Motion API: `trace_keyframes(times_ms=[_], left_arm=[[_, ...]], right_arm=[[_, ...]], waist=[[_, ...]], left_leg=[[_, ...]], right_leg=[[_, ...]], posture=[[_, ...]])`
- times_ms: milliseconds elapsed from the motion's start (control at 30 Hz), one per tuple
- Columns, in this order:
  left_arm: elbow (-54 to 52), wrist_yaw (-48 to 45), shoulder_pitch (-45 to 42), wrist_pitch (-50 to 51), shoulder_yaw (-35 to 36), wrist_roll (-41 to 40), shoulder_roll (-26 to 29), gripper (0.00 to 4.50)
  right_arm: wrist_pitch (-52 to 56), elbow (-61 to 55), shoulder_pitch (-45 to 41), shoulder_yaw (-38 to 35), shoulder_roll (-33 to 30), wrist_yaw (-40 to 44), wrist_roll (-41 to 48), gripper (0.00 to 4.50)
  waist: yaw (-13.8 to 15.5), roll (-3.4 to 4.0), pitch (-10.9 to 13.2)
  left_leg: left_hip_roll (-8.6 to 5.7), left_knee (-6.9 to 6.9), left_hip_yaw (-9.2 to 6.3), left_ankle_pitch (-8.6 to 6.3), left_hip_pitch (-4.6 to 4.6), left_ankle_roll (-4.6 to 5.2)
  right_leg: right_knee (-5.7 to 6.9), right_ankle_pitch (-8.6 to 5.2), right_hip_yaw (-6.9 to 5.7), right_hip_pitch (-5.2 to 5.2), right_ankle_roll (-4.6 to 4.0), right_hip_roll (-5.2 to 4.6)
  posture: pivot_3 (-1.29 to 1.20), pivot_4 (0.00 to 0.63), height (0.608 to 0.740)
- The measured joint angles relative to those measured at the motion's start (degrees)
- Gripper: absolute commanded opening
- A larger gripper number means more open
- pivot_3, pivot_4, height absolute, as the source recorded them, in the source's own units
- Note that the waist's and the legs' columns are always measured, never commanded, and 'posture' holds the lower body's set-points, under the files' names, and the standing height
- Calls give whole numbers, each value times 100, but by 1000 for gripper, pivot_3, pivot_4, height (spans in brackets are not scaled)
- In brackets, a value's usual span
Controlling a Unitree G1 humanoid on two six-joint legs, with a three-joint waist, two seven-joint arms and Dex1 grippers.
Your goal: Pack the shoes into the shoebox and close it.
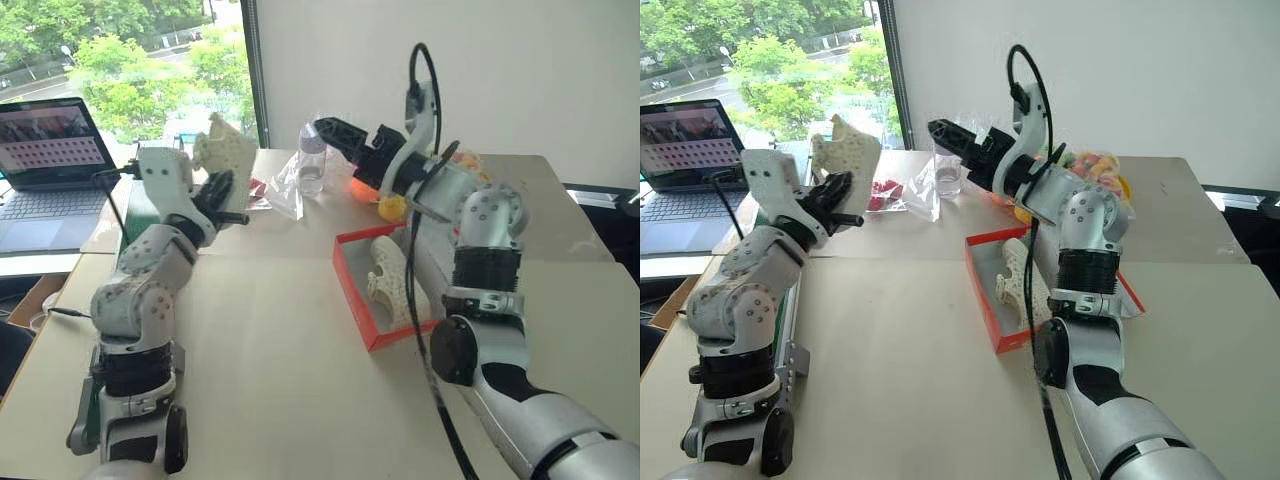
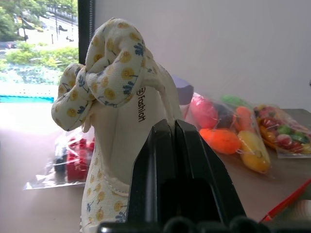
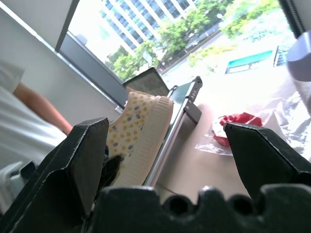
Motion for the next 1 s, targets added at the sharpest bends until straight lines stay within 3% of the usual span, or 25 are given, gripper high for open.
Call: trace_keyframes(times_ms=[400, 1000], left_arm=[[36, -362, -1006, 291, -537, -199, -213, 41], [184, -639, -978, 296, -834, -186, -495, 41]], right_arm=[[45, 323, -16, -187, 59, -451, 213, 4500], [195, 83, -23, -189, -41, -472, 548, 4500]], waist=[[-20, 0, 0], [-9, 1, 1]], left_leg=[[-3, 6, 1, 0, -10, 9], [-2, 5, -1, -3, -16, 14]], right_leg=[[-2, 2, 3, 0, 14, 3], [0, 4, 2, -1, 17, 4]], posture=[[0, 150, 740], [0, 150, 740]])
